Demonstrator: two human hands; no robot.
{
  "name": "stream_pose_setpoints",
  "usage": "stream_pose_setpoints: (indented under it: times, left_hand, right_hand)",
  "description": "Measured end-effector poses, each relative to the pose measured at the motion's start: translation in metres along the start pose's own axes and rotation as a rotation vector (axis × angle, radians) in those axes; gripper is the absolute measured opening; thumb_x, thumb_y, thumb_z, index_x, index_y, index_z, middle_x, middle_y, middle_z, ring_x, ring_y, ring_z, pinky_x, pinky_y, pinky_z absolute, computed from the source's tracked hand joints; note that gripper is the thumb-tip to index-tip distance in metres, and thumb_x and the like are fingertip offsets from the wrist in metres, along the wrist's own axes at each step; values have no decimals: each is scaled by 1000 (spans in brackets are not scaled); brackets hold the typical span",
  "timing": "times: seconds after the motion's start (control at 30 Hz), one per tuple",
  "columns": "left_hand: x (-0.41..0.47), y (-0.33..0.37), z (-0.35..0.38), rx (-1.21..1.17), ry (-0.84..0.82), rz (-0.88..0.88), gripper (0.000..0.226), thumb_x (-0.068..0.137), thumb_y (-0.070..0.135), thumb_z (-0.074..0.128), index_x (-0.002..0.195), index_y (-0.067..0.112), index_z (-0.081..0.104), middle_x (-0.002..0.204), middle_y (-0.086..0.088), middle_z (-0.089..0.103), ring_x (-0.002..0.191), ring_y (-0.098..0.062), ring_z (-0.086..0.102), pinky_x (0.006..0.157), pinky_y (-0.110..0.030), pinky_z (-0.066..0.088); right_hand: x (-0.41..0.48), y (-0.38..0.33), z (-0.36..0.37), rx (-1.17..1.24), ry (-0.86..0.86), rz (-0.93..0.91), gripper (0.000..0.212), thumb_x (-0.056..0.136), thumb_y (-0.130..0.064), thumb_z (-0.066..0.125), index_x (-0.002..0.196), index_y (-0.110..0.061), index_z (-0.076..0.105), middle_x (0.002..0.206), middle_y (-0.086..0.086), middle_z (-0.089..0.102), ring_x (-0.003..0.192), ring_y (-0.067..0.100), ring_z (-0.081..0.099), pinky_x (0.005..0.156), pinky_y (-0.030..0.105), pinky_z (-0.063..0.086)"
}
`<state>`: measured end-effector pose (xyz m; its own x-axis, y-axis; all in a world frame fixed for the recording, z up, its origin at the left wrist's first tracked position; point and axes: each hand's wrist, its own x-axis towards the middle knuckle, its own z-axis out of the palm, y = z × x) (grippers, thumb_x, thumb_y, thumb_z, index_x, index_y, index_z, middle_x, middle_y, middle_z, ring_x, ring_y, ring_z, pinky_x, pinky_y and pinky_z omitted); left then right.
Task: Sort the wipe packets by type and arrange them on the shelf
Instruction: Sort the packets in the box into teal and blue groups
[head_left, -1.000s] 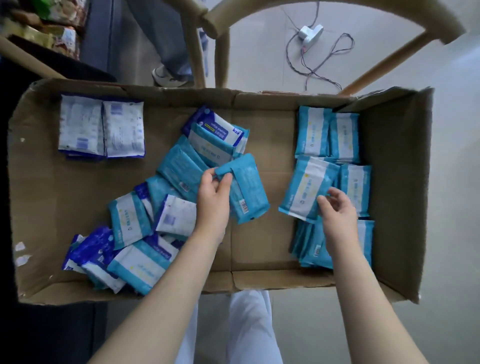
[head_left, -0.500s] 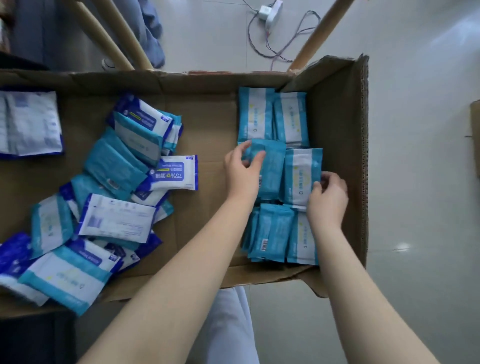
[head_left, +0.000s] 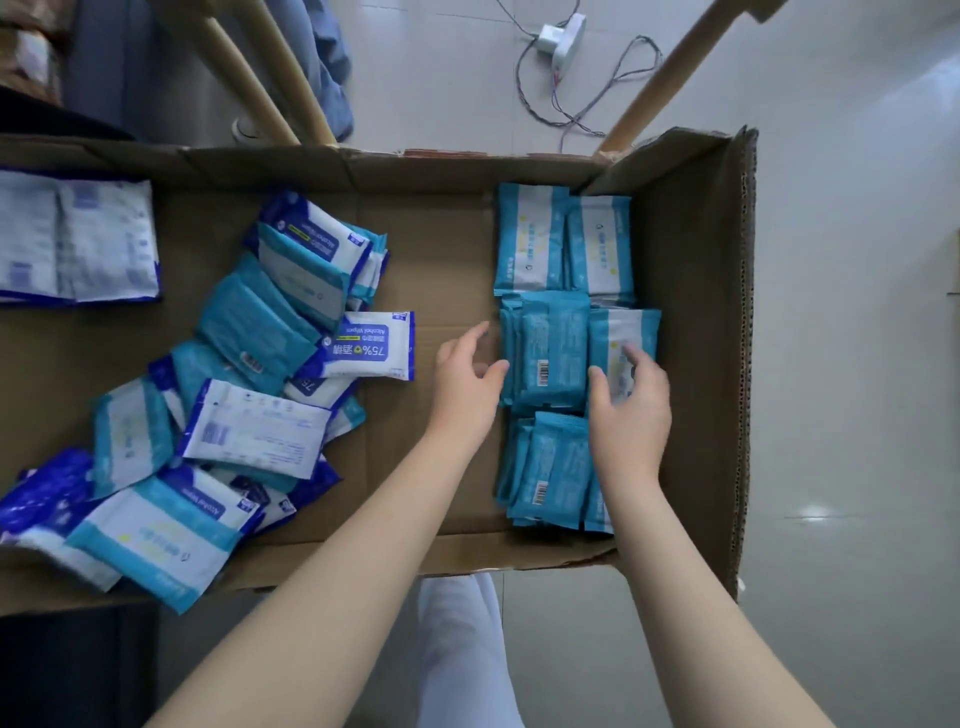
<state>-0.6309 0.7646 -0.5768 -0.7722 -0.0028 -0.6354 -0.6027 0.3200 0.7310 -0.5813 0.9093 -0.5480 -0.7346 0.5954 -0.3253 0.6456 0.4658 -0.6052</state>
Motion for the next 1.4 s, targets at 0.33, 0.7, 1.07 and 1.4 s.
stream_pose_setpoints:
  times: [0.33, 0.7, 1.07, 1.4]
  left_hand:
    - [1, -61, -217, 152, 396, -12, 39, 95, 18, 61, 133, 18, 54, 134, -2, 51, 111, -14, 54, 94, -26, 42]
    - [68, -74, -238, 247, 304, -326, 101, 78, 56, 73, 153, 13, 21, 156, -9, 28, 142, -36, 25, 113, -48, 30]
    - [79, -87, -230, -188, 528, -313, 63, 73, 25, 84, 123, 12, 46, 125, -7, 60, 110, -27, 62, 93, -46, 54]
    - [27, -106, -294, -561, 393, -203, 9, 97, 10, 58, 105, 12, 61, 107, -8, 72, 95, -21, 69, 94, -45, 54]
  right_hand:
    - [-49, -92, 117, -9, -345, -184, 44, 96, -22, 64, 136, -9, 55, 139, 6, 56, 131, 20, 48, 103, 15, 27]
    - [-25, -107, 188, -327, -587, -169, 69, 95, -32, 64, 154, -21, 31, 162, -1, 27, 149, 26, 19, 118, 40, 20]
    - [-41, -82, 171, -103, -589, 150, 23, 85, -28, 76, 87, -11, 61, 89, 6, 65, 79, 21, 59, 63, 30, 42]
    - [-102, -110, 128, 493, -495, 386, 18, 90, -13, 70, 108, -12, 67, 93, 2, 77, 79, 16, 69, 74, 32, 52]
